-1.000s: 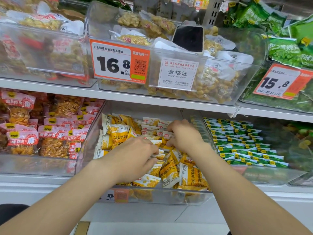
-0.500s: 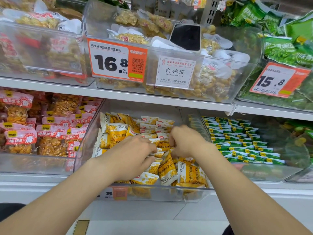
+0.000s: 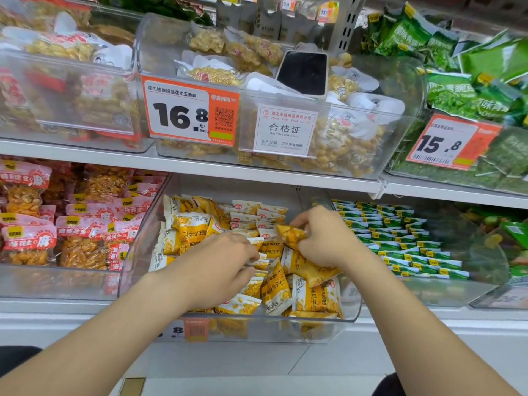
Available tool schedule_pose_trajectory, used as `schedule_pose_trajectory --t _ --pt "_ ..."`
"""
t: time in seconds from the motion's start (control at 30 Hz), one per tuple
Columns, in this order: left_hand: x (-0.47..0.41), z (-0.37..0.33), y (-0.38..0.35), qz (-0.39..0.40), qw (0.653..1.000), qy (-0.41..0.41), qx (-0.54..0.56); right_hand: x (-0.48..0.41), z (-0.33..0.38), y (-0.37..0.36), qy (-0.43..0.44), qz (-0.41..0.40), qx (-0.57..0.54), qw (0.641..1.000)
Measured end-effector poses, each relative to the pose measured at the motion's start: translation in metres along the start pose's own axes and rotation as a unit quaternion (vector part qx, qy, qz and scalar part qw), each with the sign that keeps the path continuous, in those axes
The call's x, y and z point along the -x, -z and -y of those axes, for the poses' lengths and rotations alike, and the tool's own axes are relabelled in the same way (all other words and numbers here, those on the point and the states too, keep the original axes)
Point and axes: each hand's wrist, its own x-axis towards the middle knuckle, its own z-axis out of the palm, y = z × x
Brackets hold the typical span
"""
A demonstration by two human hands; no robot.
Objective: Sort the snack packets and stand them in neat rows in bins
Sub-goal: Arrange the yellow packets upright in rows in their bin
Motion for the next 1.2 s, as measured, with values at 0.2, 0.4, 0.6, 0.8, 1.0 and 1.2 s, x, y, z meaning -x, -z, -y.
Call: schedule_pose_trajectory --t 0.2,0.4,0.6,0.8,1.0,1.2 --pt "-0.008 -0.015 0.010 -0.104 0.970 0.110 0.191 0.026 0.014 0.014 0.012 -0.027 -0.202 0.979" --pt "-0.012 -0.024 0.023 -0.123 0.849 0.195 0.476 0.040 0.021 0.023 0.040 0.107 -0.340 0.933" --pt "-0.011 -0.022 0.026 -0.110 0.842 0.191 0.492 0.038 0.020 0.018 0.082 0.056 -0.293 0.951" --pt "-0.015 -0.013 0.017 -0.175 0.918 0.167 0.314 0.014 0.008 0.007 0.051 -0.075 -0.132 0.987" --pt "-0.004 -0.008 -0.001 -0.041 0.998 0.035 0.030 0.001 0.004 -0.012 0.051 -0.026 0.037 0.998" --pt "0.001 -0.005 -0.007 0.038 0.997 0.023 -0.067 -0.016 0.017 -0.035 0.045 0.004 0.009 0.999"
